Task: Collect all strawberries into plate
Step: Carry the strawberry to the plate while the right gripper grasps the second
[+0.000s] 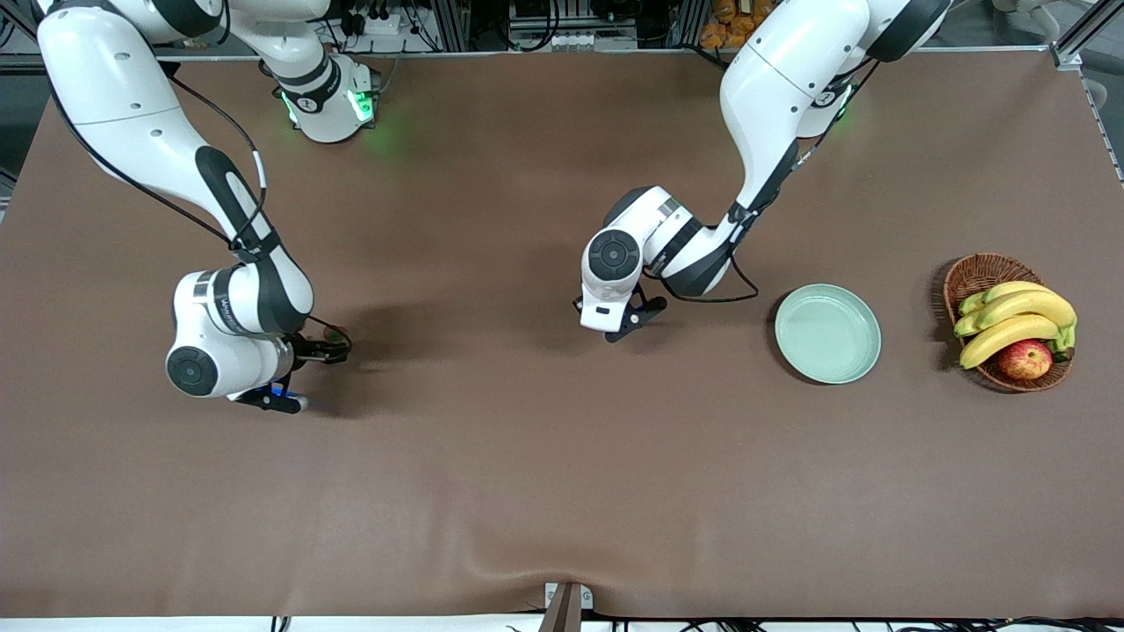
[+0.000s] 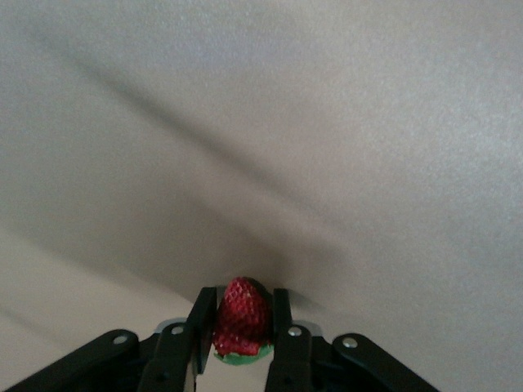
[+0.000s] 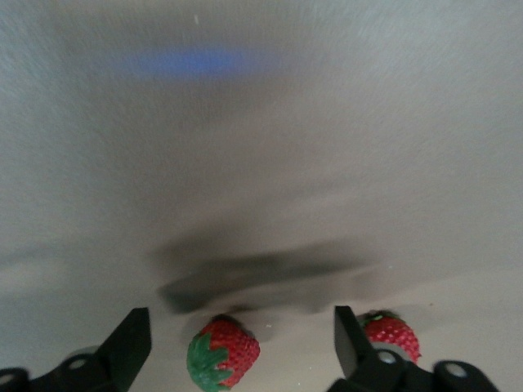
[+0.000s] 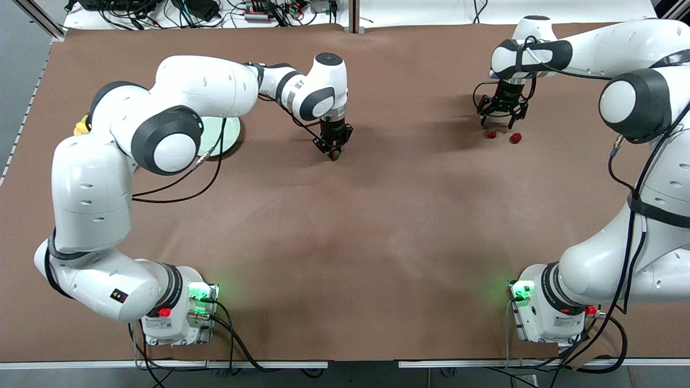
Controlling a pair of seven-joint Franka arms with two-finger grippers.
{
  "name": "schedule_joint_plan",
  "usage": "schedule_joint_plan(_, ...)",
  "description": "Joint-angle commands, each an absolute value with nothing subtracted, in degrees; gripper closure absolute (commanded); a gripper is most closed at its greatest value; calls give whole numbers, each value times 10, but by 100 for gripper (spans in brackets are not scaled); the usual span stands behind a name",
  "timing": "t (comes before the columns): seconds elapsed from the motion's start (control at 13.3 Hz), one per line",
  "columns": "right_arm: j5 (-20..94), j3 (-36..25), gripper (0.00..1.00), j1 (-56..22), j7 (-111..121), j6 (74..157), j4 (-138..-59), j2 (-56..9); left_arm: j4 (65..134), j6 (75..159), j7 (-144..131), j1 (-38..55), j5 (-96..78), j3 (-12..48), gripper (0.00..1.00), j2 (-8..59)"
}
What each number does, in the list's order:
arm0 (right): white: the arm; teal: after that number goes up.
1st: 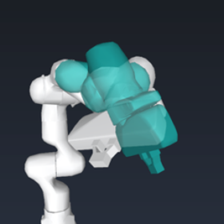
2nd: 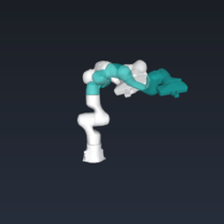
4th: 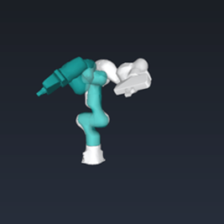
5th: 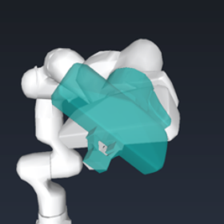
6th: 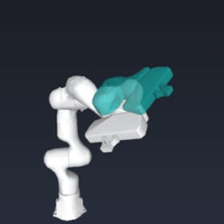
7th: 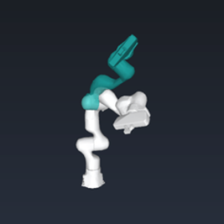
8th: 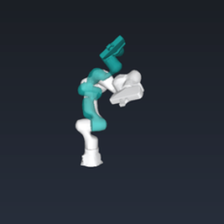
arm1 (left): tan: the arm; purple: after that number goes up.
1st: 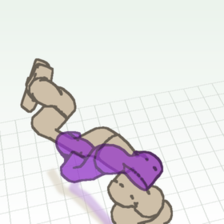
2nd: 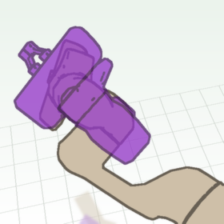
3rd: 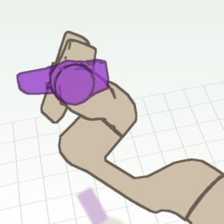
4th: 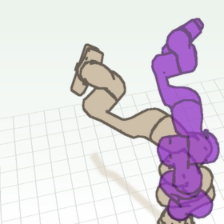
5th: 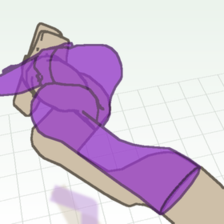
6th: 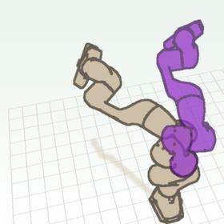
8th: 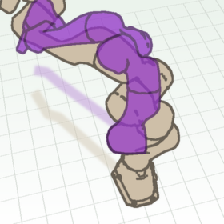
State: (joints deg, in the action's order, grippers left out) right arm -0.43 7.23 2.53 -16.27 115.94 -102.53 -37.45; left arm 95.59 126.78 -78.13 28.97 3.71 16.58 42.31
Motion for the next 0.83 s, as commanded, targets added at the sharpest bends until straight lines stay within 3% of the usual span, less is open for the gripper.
schedule_joint_plan(0.0, -13, 83, 21, 27, -169, 1130, -1036, -367, 951, 1256, -790, 267, 51, 164, 100, 405)
schedule_joint_plan(0.23, -13, 88, 43, 27, -168, 1111, -1035, -366, 956, 1205, -758, 216, 52, 165, 100, 346)
schedule_joint_plan(0.53, -11, 97, 88, 28, -169, 1114, -1011, -365, 963, 1121, -632, 134, 52, 167, 100, 293)
schedule_joint_plan(0.75, 8, 137, 99, 26, -170, 1121, -960, -366, 999, 1110, -464, 63, 54, 166, 100, 263)
